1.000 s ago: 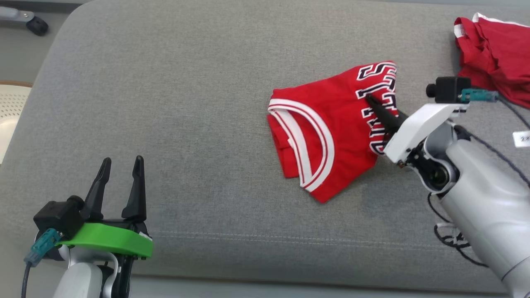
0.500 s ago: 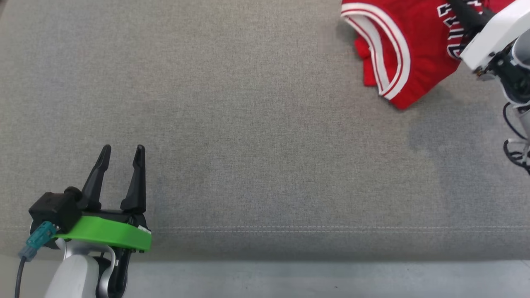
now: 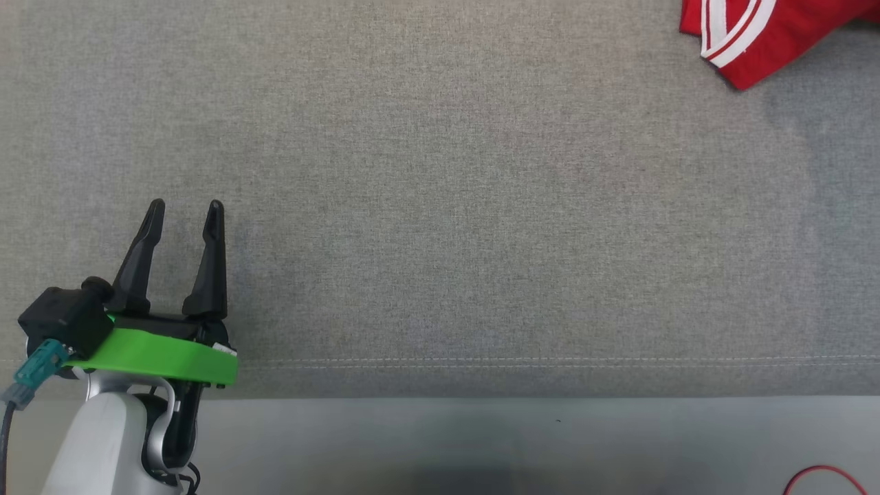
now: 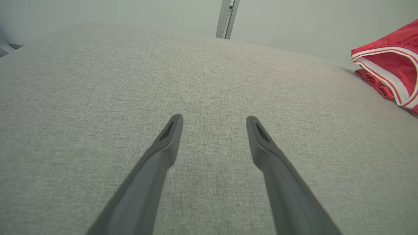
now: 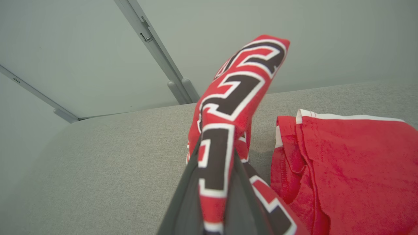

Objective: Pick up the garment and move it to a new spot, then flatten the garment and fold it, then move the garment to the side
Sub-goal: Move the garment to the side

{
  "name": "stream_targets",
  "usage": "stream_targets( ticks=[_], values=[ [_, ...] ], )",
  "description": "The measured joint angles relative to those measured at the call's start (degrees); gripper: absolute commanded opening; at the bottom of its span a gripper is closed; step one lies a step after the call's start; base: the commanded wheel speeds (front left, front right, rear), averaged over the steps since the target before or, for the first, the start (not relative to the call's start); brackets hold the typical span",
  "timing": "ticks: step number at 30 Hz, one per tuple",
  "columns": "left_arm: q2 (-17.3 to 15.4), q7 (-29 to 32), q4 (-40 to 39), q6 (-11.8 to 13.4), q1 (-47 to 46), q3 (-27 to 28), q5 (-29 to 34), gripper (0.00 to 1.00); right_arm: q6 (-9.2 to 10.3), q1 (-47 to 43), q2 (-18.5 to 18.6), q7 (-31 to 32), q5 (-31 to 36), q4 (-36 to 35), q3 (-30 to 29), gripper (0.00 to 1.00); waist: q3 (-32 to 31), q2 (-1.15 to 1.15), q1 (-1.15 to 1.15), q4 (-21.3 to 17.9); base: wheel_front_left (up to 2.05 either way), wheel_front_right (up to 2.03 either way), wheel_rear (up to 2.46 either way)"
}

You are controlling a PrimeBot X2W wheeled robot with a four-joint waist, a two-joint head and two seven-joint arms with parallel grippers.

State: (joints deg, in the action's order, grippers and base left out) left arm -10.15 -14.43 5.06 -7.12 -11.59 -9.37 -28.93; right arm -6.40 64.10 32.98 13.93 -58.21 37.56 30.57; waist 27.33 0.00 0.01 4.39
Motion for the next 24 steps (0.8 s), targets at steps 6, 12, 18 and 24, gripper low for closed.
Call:
stream_targets(
  ticks=[6,12,18,24],
  values=[
    [-0.5,0.0,-0.1,0.0,-1.2,0.2,-0.2,1.0,0.54,3.0,1.8,1.8,0.0,0.9,-0.6,0.0,2.9,0.0,0.0,-0.2,0.0,0.0,0.0],
    [-1.5,0.0,-0.3,0.0,-1.3,0.3,-0.2,1.0,1.46,5.2,4.6,2.9,0.2,1.8,-1.6,0.0,4.8,0.0,0.0,-0.9,0.0,0.0,0.0],
    [-2.1,0.0,-0.5,0.0,-1.5,0.4,-0.2,1.0,1.45,8.4,6.7,2.8,0.2,1.9,-3.1,0.0,6.8,0.0,0.0,-1.7,0.0,0.0,0.0],
    [-2.4,0.0,-0.4,0.0,-2.6,0.1,-0.2,1.0,1.44,8.5,8.0,2.2,-0.9,4.3,-5.2,0.0,8.0,0.0,0.0,-2.7,0.0,0.0,0.0]
  ],
)
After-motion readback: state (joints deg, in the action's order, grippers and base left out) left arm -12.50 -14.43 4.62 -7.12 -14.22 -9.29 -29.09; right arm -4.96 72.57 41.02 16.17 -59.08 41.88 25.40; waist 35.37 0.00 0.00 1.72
